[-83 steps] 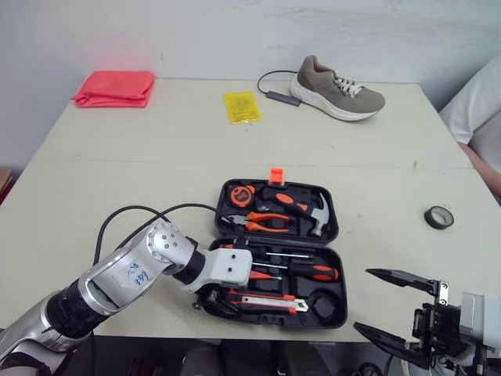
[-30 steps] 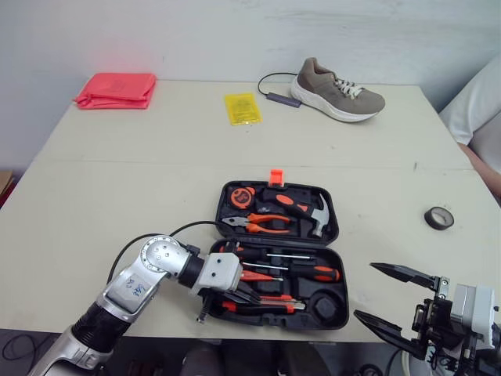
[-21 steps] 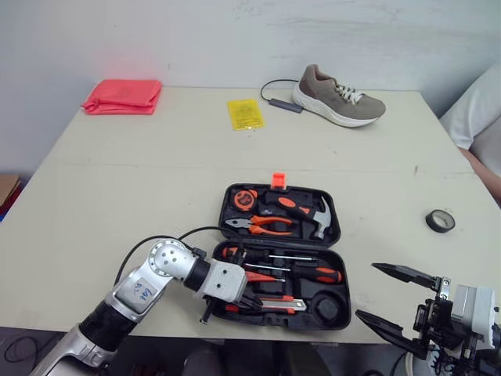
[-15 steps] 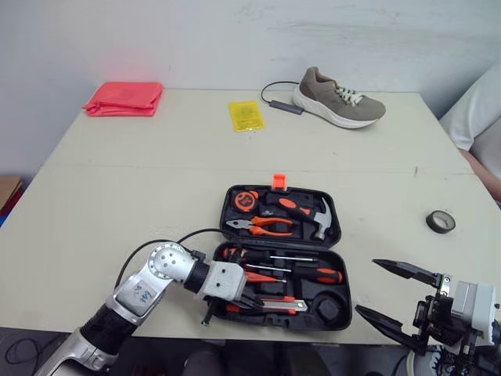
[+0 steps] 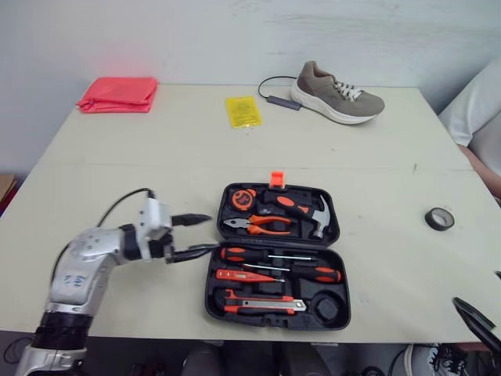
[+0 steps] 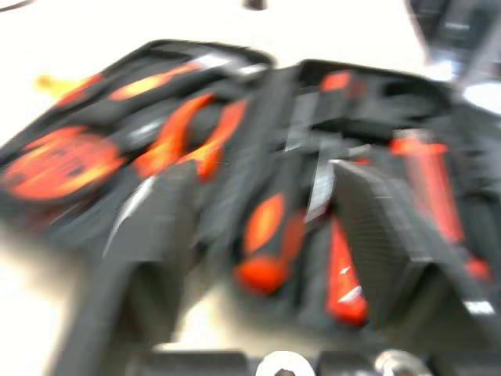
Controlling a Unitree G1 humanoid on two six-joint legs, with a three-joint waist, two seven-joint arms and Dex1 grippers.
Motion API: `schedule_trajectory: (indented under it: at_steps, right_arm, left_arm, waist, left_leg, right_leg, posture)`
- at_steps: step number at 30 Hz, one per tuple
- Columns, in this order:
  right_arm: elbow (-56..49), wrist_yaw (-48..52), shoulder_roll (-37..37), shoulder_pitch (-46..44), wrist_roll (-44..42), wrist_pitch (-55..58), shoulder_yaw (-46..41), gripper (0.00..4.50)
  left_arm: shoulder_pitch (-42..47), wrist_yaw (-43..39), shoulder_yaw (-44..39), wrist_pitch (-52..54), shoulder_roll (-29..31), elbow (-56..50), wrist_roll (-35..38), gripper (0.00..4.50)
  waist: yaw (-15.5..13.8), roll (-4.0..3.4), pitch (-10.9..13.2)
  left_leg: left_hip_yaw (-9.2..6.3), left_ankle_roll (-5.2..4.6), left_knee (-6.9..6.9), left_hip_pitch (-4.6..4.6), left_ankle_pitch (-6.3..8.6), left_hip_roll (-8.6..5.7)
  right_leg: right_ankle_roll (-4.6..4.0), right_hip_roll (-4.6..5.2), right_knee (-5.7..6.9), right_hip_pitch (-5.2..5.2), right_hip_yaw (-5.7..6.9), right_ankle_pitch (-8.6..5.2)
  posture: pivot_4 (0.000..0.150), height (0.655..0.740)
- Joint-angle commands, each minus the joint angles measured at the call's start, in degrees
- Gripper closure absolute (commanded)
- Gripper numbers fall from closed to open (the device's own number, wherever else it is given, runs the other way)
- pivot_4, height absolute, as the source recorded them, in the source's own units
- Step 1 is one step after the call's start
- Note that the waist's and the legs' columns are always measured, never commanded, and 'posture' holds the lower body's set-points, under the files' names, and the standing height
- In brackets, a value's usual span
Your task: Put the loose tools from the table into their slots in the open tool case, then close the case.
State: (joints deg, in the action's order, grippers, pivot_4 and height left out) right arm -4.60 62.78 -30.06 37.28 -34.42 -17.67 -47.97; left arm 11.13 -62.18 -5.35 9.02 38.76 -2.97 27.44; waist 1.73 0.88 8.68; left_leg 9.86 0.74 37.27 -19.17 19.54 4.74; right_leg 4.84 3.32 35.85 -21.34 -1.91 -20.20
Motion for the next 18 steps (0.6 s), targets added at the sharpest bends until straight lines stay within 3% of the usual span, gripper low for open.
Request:
schedule_trajectory:
  at_steps: [1, 10, 18]
  right_arm:
    - [6.9, -2.1, 2.6, 1.5, -0.8, -4.6, -5.7, 0.00]
    - [25.2, -9.8, 7.0, 1.2, -0.4, -13.8, -11.0, 0.00]
    - [22.6, -13.3, 5.3, -4.0, -2.9, -13.0, -9.2, 0.00]
  left_arm:
    - [-2.5, 3.6, -9.7, -3.9, 2.9, 7.2, -1.4, 0.03]
    - [-6.7, 6.7, -20.8, -13.0, 8.7, 28.2, -4.5, 0.03]
    - [-5.6, 6.5, -19.8, -12.9, 6.0, 24.0, -2.2, 0.03]
  waist:
    - [0.2, 0.00, 0.0]
    - [0.6, -0.04, 0.1]
    - [1.3, -0.09, 0.0]
  left_leg:
    - [0.01, 0.05, -0.10, 0.03, -0.04, 0.01]
    - [-0.02, 0.47, -0.30, 0.01, 0.15, 0.04]
    - [-0.04, 0.50, -0.34, 0.03, 0.15, 0.01]
  right_leg:
    - [-0.01, 0.00, 0.00, -0.02, -0.01, 0.00]
    - [-0.41, 0.25, 0.05, -0.15, 0.12, -0.22]
    - [-0.21, 0.30, 0.10, -0.14, 0.18, -0.11]
  posture:
    - [0.150, 0.7400]
    - [0.150, 0.7400]
    - [0.150, 0.7400]
